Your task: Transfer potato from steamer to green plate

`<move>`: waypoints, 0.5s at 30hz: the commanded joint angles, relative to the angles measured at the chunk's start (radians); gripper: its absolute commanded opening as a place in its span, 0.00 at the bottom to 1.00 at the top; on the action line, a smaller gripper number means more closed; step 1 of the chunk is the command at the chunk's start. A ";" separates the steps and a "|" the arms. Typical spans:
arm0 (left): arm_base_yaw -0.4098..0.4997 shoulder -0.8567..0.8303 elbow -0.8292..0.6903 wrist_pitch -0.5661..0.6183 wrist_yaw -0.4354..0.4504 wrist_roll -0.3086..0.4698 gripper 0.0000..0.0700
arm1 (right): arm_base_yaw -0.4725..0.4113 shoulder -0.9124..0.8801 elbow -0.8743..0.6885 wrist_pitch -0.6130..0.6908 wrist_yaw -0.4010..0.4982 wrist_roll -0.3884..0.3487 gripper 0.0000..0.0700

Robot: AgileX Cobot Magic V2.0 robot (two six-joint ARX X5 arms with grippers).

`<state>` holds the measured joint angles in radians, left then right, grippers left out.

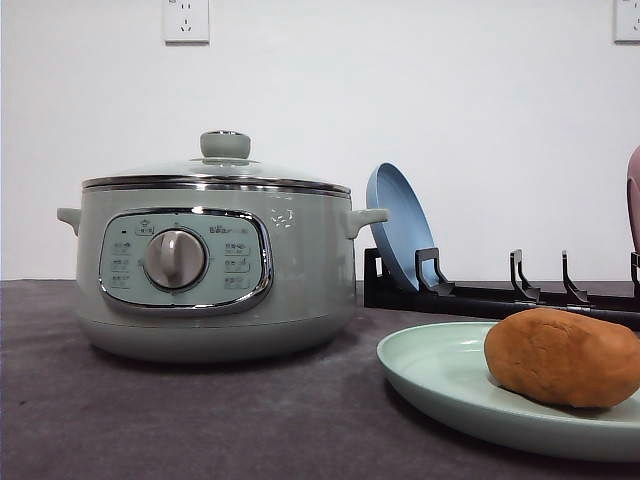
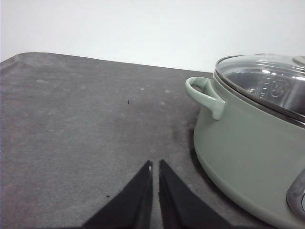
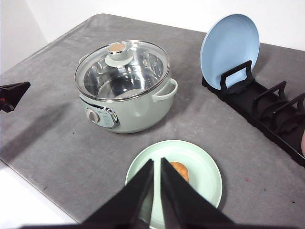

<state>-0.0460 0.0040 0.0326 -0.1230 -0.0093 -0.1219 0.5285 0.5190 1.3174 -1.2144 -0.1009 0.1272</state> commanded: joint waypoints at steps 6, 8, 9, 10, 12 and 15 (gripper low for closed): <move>0.002 -0.001 -0.021 0.012 -0.003 0.000 0.02 | 0.006 0.002 0.019 0.014 0.003 -0.004 0.02; 0.002 -0.001 -0.021 0.012 -0.003 0.000 0.02 | 0.006 0.002 0.019 0.014 0.003 -0.004 0.02; 0.002 -0.001 -0.021 0.012 -0.003 0.000 0.02 | 0.006 0.002 0.019 0.014 0.003 -0.004 0.02; 0.002 -0.001 -0.021 0.012 -0.003 0.000 0.02 | 0.006 0.002 0.019 0.014 0.003 -0.004 0.02; 0.002 -0.001 -0.021 0.012 -0.003 0.000 0.02 | 0.006 0.002 0.019 0.015 0.003 -0.004 0.02; 0.002 -0.001 -0.021 0.012 -0.003 0.000 0.02 | 0.002 0.002 0.018 0.015 0.004 -0.005 0.02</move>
<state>-0.0460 0.0040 0.0326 -0.1230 -0.0093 -0.1219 0.5277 0.5190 1.3174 -1.2140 -0.1009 0.1268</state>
